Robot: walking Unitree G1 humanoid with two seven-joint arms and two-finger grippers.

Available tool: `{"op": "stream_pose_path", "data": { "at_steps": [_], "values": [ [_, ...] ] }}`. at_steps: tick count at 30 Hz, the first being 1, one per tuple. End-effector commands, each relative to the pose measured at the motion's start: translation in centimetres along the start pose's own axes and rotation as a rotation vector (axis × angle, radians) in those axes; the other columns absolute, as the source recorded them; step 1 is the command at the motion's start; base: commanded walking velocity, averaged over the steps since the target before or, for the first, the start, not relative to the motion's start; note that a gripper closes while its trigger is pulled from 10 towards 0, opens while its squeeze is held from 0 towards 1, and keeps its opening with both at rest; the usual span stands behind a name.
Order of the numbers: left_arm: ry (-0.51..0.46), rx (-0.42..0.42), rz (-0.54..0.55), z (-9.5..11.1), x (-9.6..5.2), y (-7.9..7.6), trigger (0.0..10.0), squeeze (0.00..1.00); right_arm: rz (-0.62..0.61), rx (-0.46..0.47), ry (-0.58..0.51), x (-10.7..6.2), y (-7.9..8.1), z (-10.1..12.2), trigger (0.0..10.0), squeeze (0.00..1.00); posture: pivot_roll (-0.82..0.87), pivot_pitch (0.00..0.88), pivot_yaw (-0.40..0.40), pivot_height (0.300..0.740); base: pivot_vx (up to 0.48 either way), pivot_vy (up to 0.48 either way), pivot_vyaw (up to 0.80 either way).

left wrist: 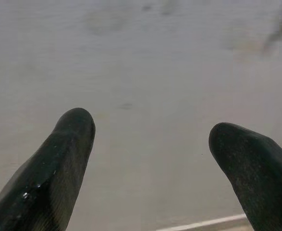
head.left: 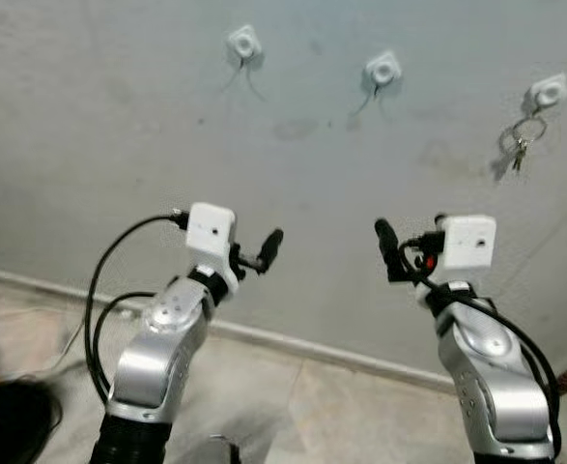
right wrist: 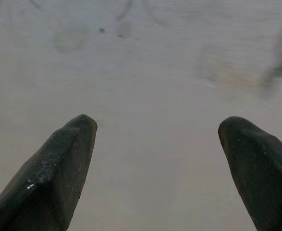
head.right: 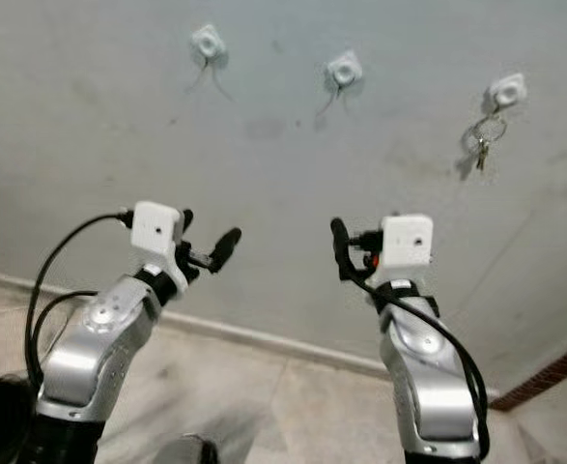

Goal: Hang keys on a hook

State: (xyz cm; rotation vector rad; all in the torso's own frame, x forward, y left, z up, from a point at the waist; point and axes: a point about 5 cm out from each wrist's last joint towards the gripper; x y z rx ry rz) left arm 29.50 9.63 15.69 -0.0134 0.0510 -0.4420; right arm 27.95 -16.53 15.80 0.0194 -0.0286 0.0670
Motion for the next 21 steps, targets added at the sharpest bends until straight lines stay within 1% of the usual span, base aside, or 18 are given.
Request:
{"op": "stream_pose_path", "data": {
  "at_steps": [1, 14, 21],
  "values": [
    [-0.001, 0.012, -0.003, 0.21, 0.02, 0.22, 10.0, 0.00, -0.004, 0.001, -0.005, -0.01, 0.10, 0.24, 10.0, 0.00, 0.13, 0.000, -0.066, 0.740, -0.274, 0.000, 0.00],
    [0.002, 0.015, -0.013, 0.15, 0.04, 0.13, 10.0, 0.00, -0.017, 0.003, -0.007, -0.06, -0.13, 0.25, 10.0, 0.00, 0.13, 0.000, -0.058, 0.740, -0.272, 0.000, 0.00],
    [0.004, 0.017, -0.014, 0.11, 0.06, 0.15, 10.0, 0.00, -0.016, 0.012, -0.013, -0.06, 0.02, 0.29, 10.0, 0.00, 0.13, 0.000, -0.056, 0.740, -0.272, 0.000, 0.00]
  ]
}}
Point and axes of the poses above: a point about 5 cm out from each wrist's last joint towards the gripper, its own x axis pointing out of the wrist towards the gripper, its own z axis along the axis of the wrist's last joint, y = z × x, and after that the axes turned 2 degrees about x, right-handed
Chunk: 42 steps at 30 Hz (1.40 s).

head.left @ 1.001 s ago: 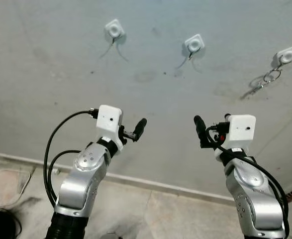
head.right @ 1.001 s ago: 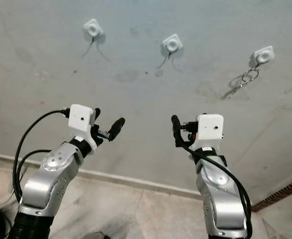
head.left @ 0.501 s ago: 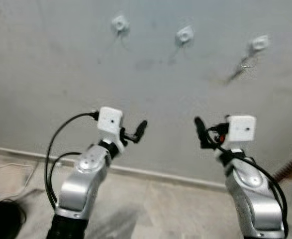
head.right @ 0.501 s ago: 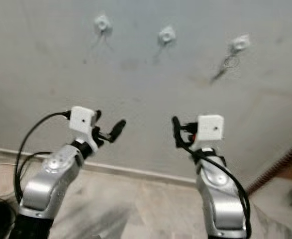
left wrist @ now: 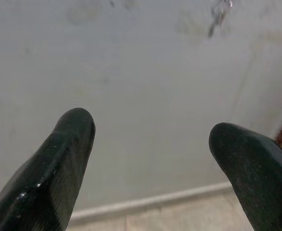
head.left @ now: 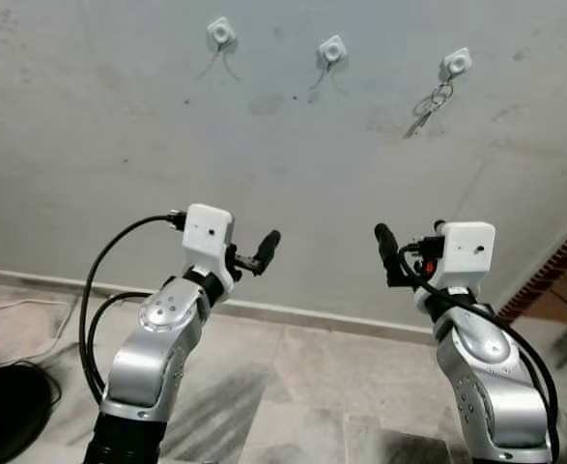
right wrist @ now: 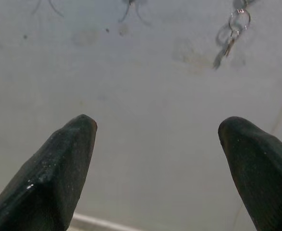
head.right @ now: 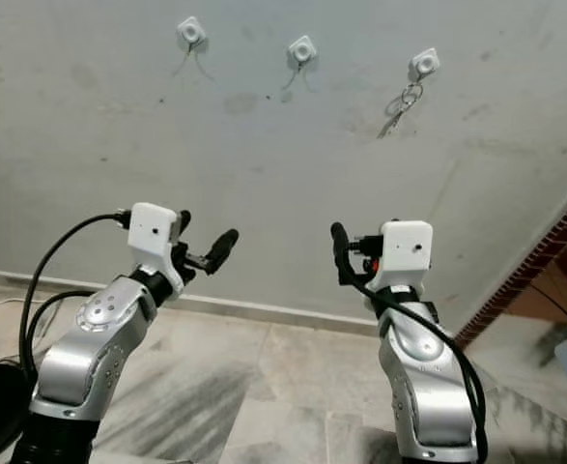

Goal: Hang keys on a hook

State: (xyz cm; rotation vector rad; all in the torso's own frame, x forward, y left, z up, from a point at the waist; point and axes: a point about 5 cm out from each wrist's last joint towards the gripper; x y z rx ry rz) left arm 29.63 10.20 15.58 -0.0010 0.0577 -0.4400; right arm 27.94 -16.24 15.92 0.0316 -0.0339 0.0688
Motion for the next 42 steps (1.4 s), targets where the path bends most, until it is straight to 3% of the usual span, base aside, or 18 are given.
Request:
{"op": "stream_pose_path", "data": {
  "at_steps": [1, 42],
  "values": [
    [-0.005, 0.007, -0.017, 0.22, 0.18, -0.43, 10.0, 0.00, -0.015, 0.001, -0.011, -0.08, -0.22, 0.24, 10.0, 0.00, 0.13, 0.000, -0.055, 0.740, -0.274, 0.000, 0.00],
    [-0.028, -0.002, -0.041, 0.42, 0.32, -0.80, 10.0, 0.00, -0.020, 0.011, -0.010, 0.37, -0.02, 0.22, 10.0, 0.00, 0.13, 0.000, -0.061, 0.740, -0.240, 0.000, 0.00]
  ]
}}
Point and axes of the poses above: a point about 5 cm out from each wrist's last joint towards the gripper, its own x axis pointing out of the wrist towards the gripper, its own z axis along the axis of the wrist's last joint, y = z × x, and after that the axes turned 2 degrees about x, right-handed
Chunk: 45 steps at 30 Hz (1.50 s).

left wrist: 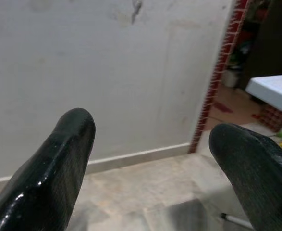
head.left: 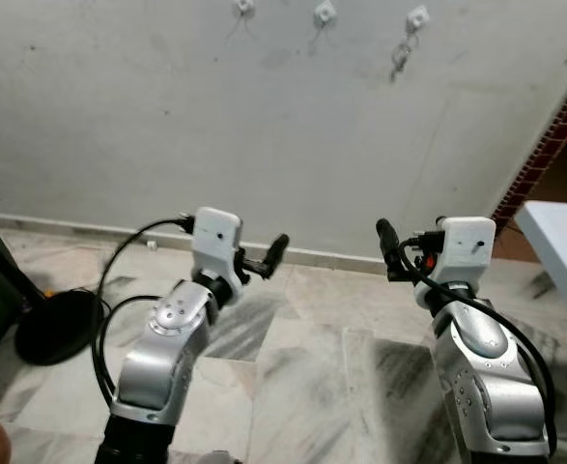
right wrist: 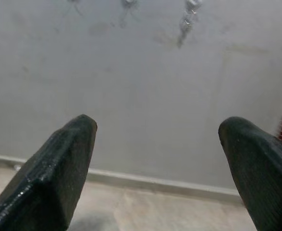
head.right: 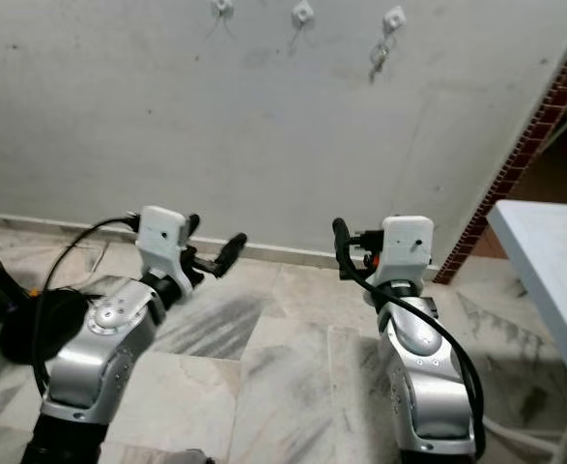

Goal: Hang keys on a hook

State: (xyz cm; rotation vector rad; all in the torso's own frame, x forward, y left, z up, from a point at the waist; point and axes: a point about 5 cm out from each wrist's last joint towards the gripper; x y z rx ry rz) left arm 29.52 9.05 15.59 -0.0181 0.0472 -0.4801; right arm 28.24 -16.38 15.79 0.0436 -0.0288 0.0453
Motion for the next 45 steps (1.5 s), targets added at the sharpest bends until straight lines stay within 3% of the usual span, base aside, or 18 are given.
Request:
{"op": "stream_pose_path", "data": {
  "at_steps": [1, 9, 17, 32, 45],
  "values": [
    [-0.016, 0.007, -0.005, 0.4, -0.1, 0.2, 10.0, 0.00, 0.002, -0.001, -0.013, 0.1, 0.1, 0.3, 10.0, 0.00, 0.13, 0.000, -0.061, 0.740, 0.000, 0.000, 0.00],
    [-0.026, -0.009, -0.011, 0.4, 0.0, 0.2, 10.0, 0.00, -0.004, -0.007, -0.026, 0.4, 0.0, 0.7, 10.0, 0.00, 0.11, 0.000, -0.051, 0.740, 0.000, 0.000, -0.05],
    [-0.029, -0.033, -0.019, 0.3, 0.4, -0.2, 10.0, 0.00, -0.006, -0.009, -0.035, 0.9, 0.0, 0.9, 10.0, 0.00, 0.09, 0.000, -0.045, 0.740, 0.000, 0.000, -0.78],
    [-0.042, -0.080, -0.021, 0.3, 1.9, -1.7, 10.0, 0.00, 0.014, 0.018, -0.035, 0.8, 1.4, 0.4, 10.0, 0.00, 0.07, 0.000, -0.034, 0.740, 0.000, 0.000, -0.27],
    [-0.039, -0.080, -0.023, 0.2, 1.9, -1.2, 10.0, 0.00, -0.008, 0.015, -0.030, 0.9, 1.0, 0.3, 10.0, 0.00, 0.08, 0.000, -0.032, 0.740, 0.000, 0.000, -0.68]
  ]
}}
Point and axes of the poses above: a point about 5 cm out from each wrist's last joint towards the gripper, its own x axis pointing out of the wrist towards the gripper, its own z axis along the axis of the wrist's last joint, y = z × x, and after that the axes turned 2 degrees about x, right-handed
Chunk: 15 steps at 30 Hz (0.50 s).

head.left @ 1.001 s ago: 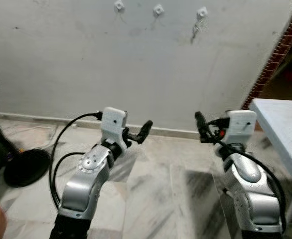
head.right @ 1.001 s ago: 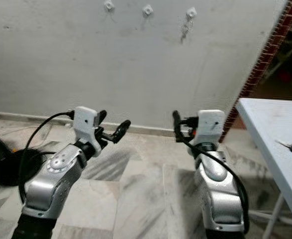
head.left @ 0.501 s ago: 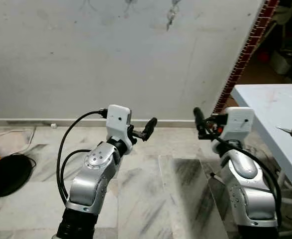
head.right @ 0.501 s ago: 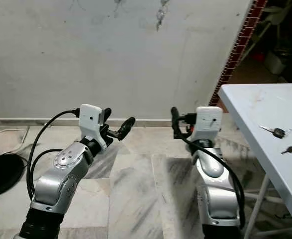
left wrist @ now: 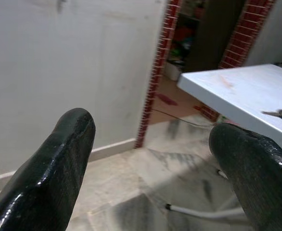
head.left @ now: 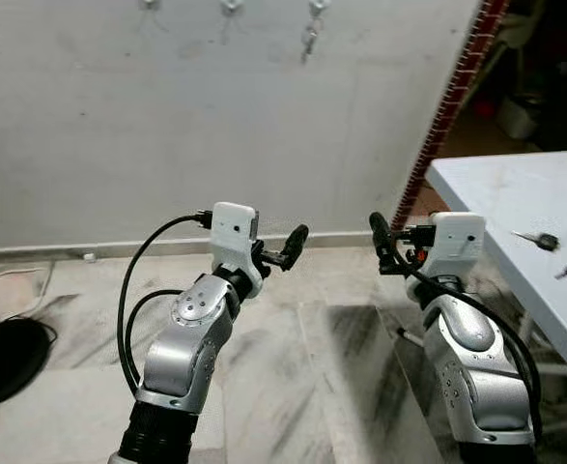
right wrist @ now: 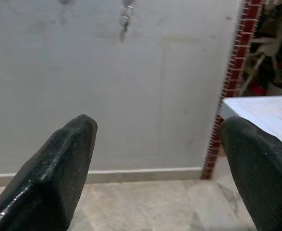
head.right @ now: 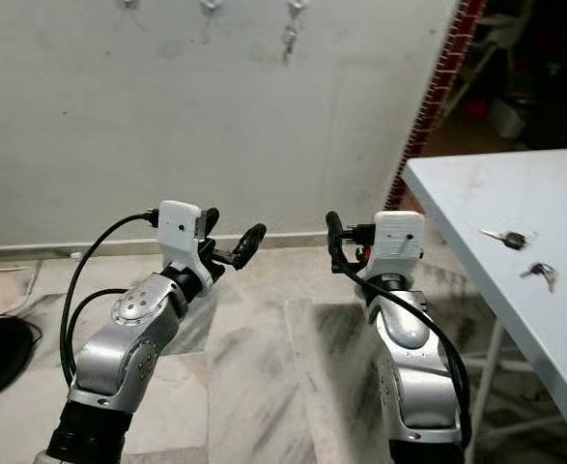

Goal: Hang keys on a hook

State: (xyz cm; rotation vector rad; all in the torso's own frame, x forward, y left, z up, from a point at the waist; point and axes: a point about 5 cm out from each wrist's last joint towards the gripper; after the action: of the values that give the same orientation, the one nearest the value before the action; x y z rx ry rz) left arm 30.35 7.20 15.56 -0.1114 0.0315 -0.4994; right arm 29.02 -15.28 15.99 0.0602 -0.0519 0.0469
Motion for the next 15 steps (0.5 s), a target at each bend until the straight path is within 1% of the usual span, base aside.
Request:
{"op": "stream_pose_path", "data": {
  "at_steps": [1, 7, 15],
  "values": [
    [-0.003, 0.005, -0.002, 0.24, 0.29, 0.08, 10.0, 0.00, -0.009, -0.002, -0.007, 0.12, -0.03, 0.12, 10.0, 0.00, 0.08, 0.000, -0.032, 0.740, 0.000, 0.000, -0.80],
    [-0.005, -0.002, -0.001, 0.25, 0.29, 0.10, 10.0, 0.00, -0.003, -0.003, -0.004, 0.09, 0.07, 0.02, 10.0, 0.00, 0.08, 0.000, -0.032, 0.740, 0.247, 0.000, -0.80],
    [-0.003, 0.000, 0.004, 0.32, 0.32, 0.34, 10.0, 0.00, -0.001, -0.003, 0.000, 0.16, 0.12, -0.07, 10.0, 0.00, 0.09, 0.000, -0.038, 0.740, 0.000, 0.000, -0.80]
  ]
}}
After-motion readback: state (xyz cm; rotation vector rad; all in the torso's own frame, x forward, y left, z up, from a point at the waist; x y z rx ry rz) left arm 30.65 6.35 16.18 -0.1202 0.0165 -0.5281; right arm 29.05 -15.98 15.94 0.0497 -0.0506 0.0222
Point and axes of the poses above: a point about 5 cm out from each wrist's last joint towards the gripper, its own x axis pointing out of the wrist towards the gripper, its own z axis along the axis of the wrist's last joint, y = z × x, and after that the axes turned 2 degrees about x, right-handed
